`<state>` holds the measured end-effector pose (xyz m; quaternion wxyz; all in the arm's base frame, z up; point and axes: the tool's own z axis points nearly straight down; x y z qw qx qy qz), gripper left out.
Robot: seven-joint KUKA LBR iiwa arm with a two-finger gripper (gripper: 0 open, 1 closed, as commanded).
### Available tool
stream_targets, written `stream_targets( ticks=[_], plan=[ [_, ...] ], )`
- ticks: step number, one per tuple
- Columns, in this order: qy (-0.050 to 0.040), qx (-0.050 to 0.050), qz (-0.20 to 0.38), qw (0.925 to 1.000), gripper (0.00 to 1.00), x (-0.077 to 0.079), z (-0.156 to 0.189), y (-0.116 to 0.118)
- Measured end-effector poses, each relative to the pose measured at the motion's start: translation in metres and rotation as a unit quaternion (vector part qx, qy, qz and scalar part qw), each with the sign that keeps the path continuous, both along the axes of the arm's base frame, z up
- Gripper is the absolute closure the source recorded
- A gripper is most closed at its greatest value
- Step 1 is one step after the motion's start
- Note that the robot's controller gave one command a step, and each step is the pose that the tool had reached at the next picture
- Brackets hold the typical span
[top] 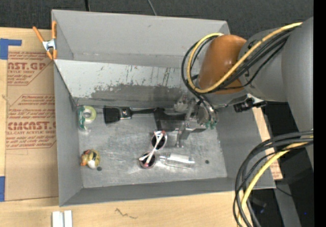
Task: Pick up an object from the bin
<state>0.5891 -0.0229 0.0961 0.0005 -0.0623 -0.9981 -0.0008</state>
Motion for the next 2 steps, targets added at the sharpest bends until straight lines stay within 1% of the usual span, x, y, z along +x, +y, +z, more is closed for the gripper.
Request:
stream_targets(
  ticks=[1, 2],
  plan=[
    [-0.0020, -0.001, -0.026, 0.9997, 0.00, 0.003, 0.007, 0.013],
    [-0.0032, 0.001, -0.077, 0.9970, 0.00, -0.002, -0.026, -0.003]
  ],
)
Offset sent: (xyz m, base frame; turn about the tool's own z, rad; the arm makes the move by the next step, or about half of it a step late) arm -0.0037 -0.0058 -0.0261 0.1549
